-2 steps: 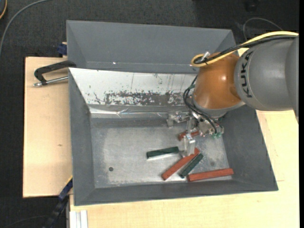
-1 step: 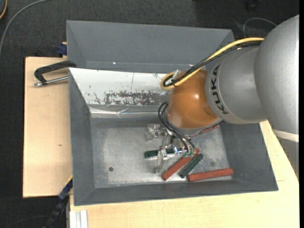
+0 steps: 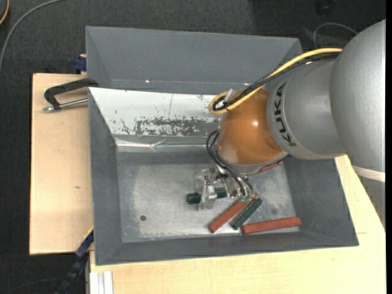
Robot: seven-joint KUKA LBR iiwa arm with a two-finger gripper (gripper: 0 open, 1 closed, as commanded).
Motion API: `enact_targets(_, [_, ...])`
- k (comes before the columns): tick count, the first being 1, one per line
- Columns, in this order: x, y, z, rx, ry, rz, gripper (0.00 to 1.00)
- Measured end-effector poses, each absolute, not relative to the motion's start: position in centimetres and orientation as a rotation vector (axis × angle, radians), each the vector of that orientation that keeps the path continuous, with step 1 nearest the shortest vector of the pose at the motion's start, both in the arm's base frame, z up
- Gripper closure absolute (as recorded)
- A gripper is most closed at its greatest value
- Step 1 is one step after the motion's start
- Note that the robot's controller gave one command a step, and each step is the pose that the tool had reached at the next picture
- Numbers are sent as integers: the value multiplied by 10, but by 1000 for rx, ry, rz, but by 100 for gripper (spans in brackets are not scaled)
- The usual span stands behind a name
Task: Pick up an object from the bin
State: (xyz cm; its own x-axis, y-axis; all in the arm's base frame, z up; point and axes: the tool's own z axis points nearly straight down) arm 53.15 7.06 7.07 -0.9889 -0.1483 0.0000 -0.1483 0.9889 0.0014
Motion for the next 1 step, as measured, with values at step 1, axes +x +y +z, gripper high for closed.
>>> enact_targets(1, [558, 99, 313, 554, -3111, -2, 100])
